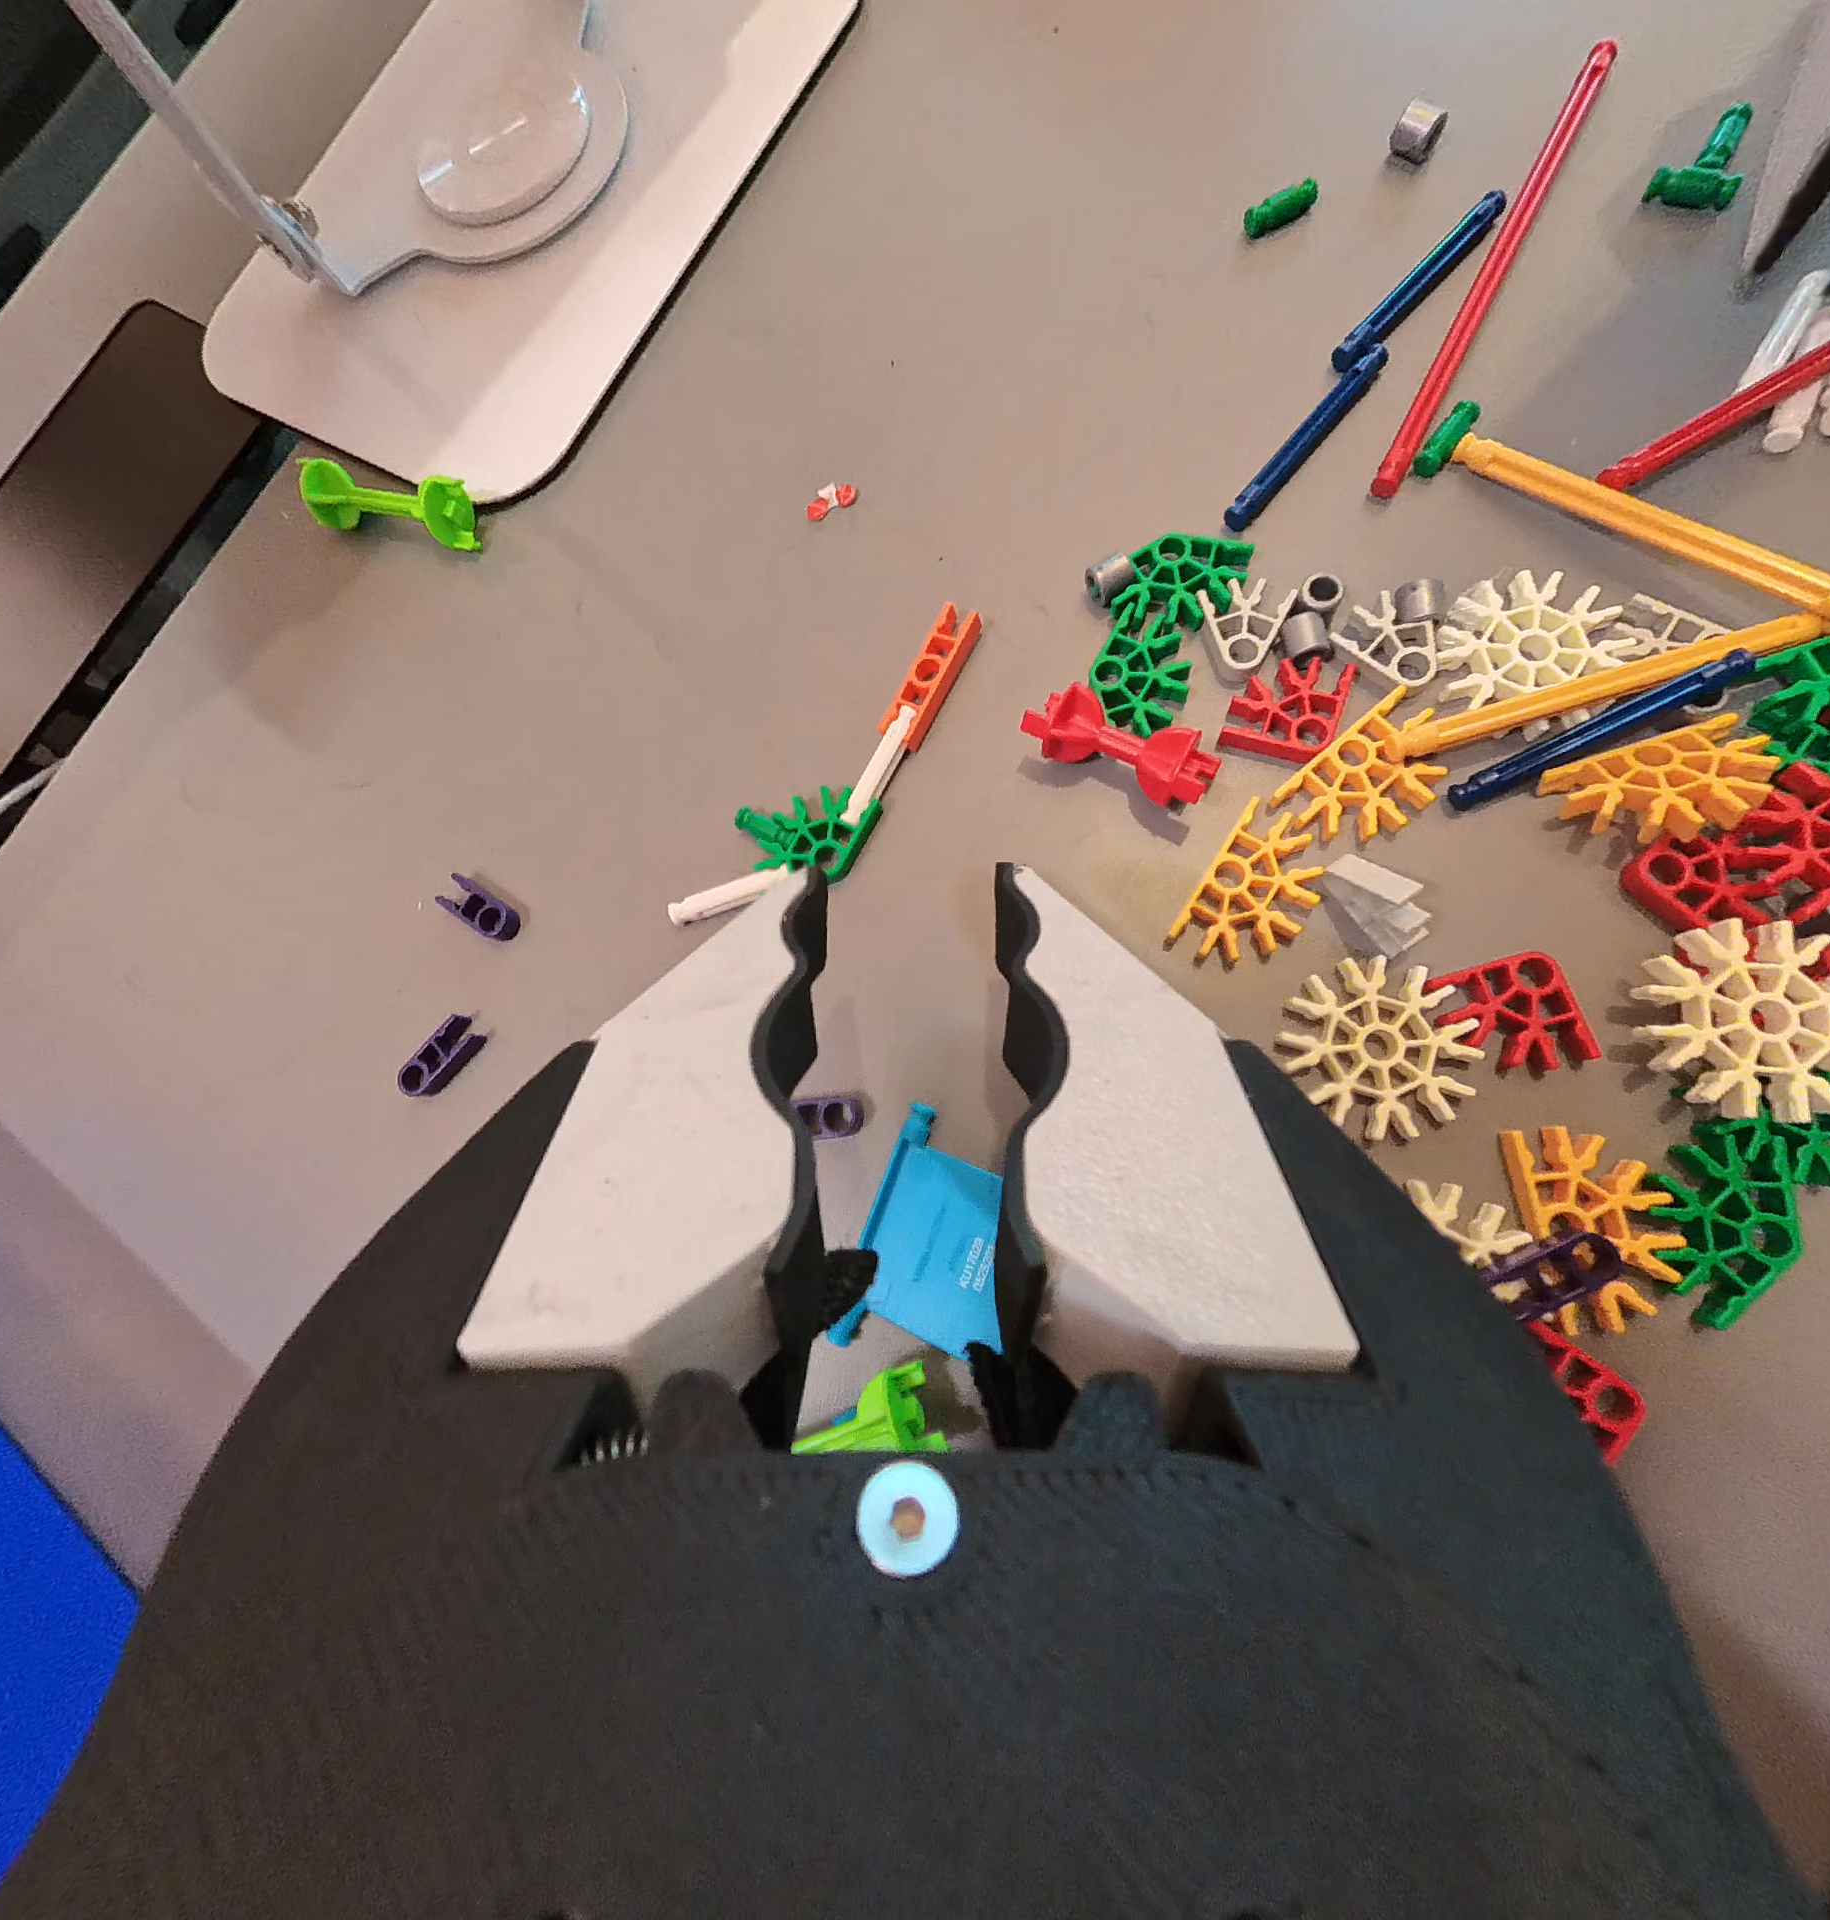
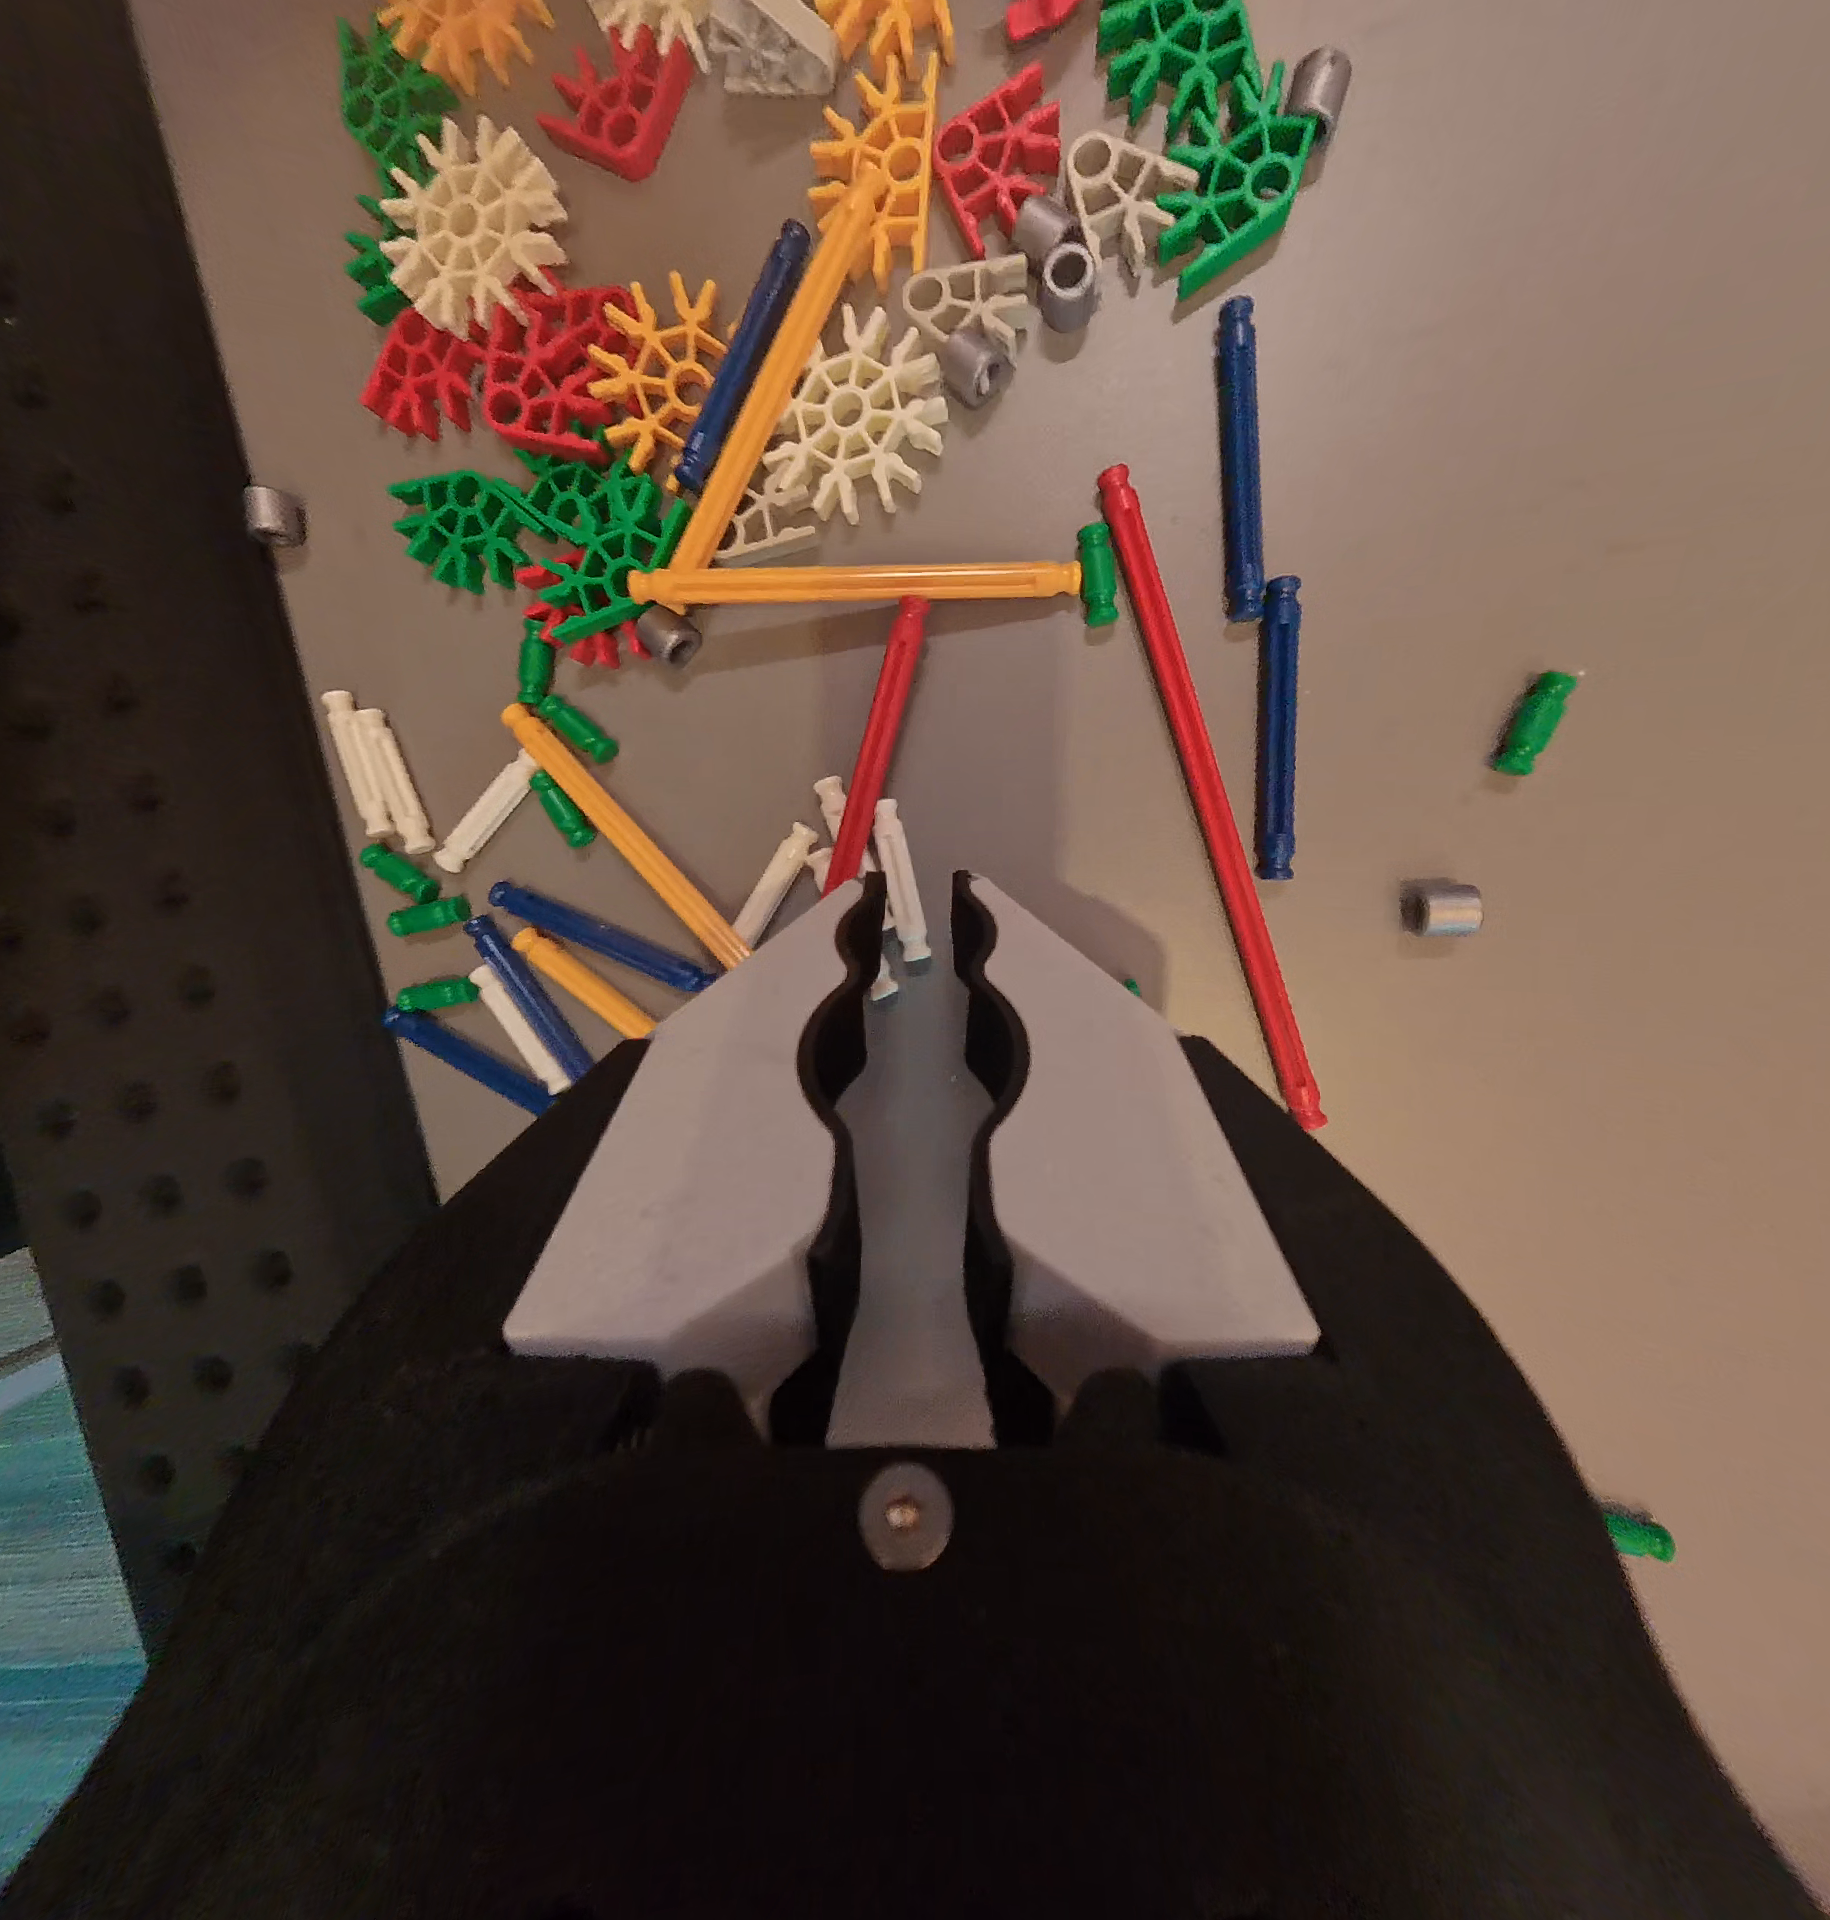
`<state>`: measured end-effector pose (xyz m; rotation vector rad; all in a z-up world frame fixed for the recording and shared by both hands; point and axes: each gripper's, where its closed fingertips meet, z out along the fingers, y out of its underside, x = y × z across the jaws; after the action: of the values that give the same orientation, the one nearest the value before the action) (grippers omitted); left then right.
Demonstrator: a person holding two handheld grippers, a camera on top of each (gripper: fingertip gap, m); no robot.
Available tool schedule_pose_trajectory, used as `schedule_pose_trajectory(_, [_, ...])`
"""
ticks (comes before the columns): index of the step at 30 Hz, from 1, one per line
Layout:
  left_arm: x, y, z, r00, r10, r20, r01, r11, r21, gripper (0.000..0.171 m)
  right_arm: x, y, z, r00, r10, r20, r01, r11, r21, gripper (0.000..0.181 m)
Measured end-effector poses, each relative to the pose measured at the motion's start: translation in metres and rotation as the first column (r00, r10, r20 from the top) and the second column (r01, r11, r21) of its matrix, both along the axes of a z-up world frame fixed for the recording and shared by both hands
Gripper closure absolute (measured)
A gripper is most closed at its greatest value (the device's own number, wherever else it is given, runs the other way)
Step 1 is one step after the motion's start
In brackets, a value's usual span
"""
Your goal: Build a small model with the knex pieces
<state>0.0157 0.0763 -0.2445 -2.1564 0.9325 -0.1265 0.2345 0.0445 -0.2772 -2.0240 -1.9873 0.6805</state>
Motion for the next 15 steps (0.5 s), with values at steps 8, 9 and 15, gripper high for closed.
schedule_pose_trajectory(8, [0.008, 0.002, -0.001, 1.0, -0.012, 0.001, 0.012, 1.0, 0.0, 0.141, -0.006, -0.002, -0.011, 1.0, -0.001, -0.009, 0.001, 0.999, 0.034, 0.178])
schedule_pose_trajectory(9, [0.009, 0.003, -0.001, 1.0, -0.012, 0.001, 0.012, 1.0, 0.001, 0.141, -0.007, 0.0, -0.011, 1.0, -0.006, -0.015, 0.006, 0.999, 0.045, 0.178])
schedule_pose_trajectory(15, [0.014, 0.012, -0.001, 0.999, -0.041, 0.006, 0.041, 0.999, 0.013, 0.144, -0.026, 0.02, 0.017, 0.992, -0.028, -0.124, 0.036, 0.997, 0.064, 0.178])
